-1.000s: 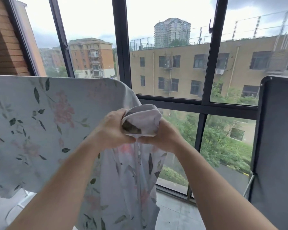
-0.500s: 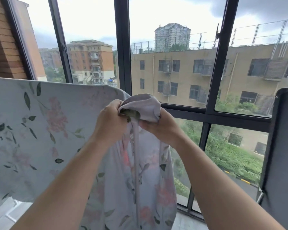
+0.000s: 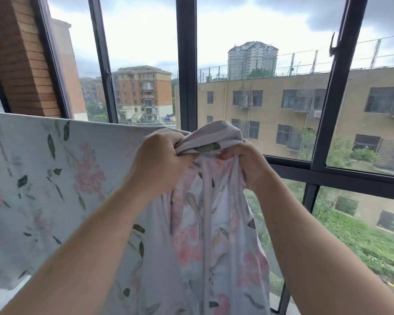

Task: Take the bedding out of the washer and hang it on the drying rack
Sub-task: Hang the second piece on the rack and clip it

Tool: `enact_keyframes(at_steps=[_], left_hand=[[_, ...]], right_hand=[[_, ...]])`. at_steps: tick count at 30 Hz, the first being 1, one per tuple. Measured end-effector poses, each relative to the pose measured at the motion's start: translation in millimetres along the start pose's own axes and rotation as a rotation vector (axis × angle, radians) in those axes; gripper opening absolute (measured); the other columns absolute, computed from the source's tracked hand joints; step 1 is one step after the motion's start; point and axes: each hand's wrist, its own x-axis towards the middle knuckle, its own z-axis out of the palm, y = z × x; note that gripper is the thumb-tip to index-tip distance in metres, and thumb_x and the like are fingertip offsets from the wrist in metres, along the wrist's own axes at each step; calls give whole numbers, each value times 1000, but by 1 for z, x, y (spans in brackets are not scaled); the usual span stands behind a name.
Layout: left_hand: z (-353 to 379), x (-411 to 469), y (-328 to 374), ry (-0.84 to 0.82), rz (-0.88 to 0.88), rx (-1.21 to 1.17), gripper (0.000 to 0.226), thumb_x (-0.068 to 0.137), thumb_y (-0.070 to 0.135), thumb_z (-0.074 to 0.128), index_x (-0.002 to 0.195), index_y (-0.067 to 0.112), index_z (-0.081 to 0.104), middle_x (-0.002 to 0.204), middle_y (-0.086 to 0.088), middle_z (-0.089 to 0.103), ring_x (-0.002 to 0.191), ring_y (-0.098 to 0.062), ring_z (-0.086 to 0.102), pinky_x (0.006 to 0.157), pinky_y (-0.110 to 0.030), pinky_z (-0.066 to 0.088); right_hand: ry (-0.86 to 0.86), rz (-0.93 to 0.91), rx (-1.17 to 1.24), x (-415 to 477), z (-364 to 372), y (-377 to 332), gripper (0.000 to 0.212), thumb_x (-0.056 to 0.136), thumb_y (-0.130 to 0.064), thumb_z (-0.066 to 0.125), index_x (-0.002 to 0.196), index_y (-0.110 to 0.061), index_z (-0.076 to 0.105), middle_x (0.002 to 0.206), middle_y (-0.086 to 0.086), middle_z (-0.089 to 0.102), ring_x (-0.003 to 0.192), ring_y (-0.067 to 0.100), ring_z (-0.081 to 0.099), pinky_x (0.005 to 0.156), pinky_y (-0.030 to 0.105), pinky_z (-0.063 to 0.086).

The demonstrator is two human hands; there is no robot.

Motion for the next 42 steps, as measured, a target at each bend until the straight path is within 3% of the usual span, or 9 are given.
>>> enact_keyframes(at_steps=[2,6,8,15,18,26,32,38,42], left_hand=[[-2,6,-1,-64,-117,-123,11,88,27,75,79,20,73,60,9,61,54,0,51,50,-12,36],[-13,15,-10,-191,-406,-687,29,74,28,76,99,15,76,97,-11,77,96,-27,73,92,-41,57],[-18,19,-16,-209,-440,-792,32,73,22,72,105,15,74,103,-9,77,101,-27,72,91,-38,58],[-34,29,-17,-198,-386,-168,53,53,32,99,97,43,72,96,14,77,93,-4,72,86,-32,57],[-37,36,-11,-155,-491,-9,33,58,46,92,87,41,76,84,12,77,84,-5,73,83,-36,57],[-22,48,1,114,-619,-677,19,69,2,81,82,15,83,88,-8,77,81,-19,75,81,-34,59],[-16,51,-13,281,-762,-834,45,80,9,72,123,-3,66,113,-20,71,93,-28,72,86,-40,59],[-16,37,-28,272,-761,-820,33,77,8,73,108,-2,73,107,-21,72,89,-28,73,83,-39,60],[-13,28,-44,191,-755,-869,72,57,26,97,118,0,70,117,-22,69,102,-29,71,85,-38,60]], right_hand=[[-83,17,63,16,7,-1,47,57,4,58,103,3,64,93,21,61,79,35,61,79,43,51],[-311,45,36,47,22,-7,31,67,3,60,94,3,74,86,20,69,74,30,68,76,36,56],[-411,-17,-9,63,24,-8,21,68,0,66,79,-10,81,79,11,74,68,22,71,68,29,59],[-1103,-112,-298,133,21,-14,41,70,-34,90,103,-12,76,95,-1,74,89,15,68,82,29,54],[-1143,-117,-294,156,23,-13,41,71,-32,90,105,-12,77,100,4,74,94,18,68,86,33,54],[-1074,-109,107,173,47,-2,31,75,10,71,89,-15,82,92,3,77,88,16,74,78,29,59],[-1213,33,285,177,68,8,18,80,-10,70,95,-11,79,94,8,76,87,19,73,80,30,59],[-1282,73,226,181,67,24,22,76,0,73,96,-7,78,96,12,75,90,24,73,85,35,60],[-1268,166,322,179,70,42,23,76,-9,74,99,-8,79,98,12,76,89,24,73,84,36,59]])
